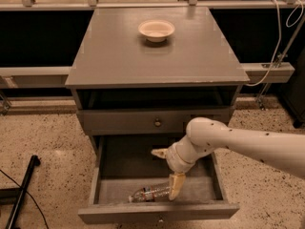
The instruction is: Pick water bottle from middle drawer and place on counter
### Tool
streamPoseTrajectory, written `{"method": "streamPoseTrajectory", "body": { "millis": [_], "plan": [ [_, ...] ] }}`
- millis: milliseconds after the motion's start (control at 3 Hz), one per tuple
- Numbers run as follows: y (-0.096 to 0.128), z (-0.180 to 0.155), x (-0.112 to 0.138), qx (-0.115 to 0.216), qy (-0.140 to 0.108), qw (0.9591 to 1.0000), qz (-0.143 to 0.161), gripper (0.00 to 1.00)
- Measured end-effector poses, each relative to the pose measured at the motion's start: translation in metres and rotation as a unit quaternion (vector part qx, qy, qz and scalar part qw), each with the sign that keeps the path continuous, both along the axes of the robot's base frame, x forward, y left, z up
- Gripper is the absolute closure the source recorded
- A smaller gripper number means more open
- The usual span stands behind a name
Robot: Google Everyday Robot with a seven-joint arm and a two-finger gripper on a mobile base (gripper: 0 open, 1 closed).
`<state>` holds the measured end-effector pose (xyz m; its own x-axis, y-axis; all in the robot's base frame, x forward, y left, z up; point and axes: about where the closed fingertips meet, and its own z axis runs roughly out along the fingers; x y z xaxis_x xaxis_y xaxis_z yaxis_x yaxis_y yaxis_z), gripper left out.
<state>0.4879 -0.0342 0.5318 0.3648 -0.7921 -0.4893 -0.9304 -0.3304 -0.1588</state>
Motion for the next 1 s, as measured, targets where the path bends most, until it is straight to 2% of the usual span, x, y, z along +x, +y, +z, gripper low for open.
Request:
{"method": "streamPoseTrajectory", "body": {
  "millis": [333,667,1000],
  "plan": [
    [0.006,-0.067,0.004,0.015,0.047,0.9988,0.004,0.14],
    [0.001,-0.106,0.003,0.027,0.060,0.9978,-0.007,0.20],
    [0.000,-0.108,0.003,0.029,0.057,0.9979,-0.007,0.25]
  ]
}}
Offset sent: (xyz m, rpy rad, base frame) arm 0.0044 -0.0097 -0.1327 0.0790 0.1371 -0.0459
